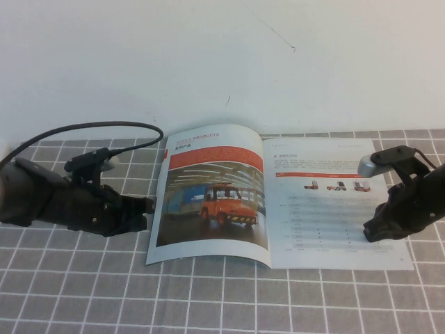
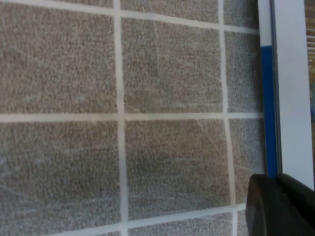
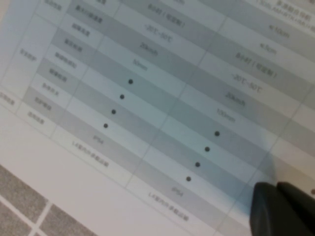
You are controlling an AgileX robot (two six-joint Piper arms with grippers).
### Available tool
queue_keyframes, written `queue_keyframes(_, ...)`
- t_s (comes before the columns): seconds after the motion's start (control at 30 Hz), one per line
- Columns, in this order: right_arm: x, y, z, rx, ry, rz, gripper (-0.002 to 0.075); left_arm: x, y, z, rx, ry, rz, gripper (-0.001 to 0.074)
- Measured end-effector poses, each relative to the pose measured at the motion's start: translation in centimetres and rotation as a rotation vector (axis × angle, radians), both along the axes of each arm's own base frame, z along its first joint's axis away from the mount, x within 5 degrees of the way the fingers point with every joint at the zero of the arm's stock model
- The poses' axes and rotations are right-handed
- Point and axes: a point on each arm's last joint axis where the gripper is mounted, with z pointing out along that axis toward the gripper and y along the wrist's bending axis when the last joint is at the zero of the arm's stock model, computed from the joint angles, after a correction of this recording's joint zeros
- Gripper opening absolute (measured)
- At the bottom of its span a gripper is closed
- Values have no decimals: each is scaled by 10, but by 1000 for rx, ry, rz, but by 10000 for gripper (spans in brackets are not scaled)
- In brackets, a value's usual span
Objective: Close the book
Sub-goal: 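Close the open booklet and leave it lying on the table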
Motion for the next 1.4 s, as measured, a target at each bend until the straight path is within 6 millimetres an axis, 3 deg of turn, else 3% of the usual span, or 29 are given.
queue_keyframes(0.37, 0, 0, 0, 1, -2, 0, -3, 3, -6, -8, -31, 12, 25, -2)
queue_keyframes(0.83, 1, 1, 1, 7, 0, -1, -3, -8, -86, -1, -111, -96, -122, -2)
queue_keyframes(1.23, 2, 4, 0, 49, -2, -15, -3, -5, -153, 55, -302, -373, -461, -2)
queue_keyframes(1.4, 1, 1, 24, 23, -75, -8, -3, -9, -170, 72, -370, -422, -553, -2)
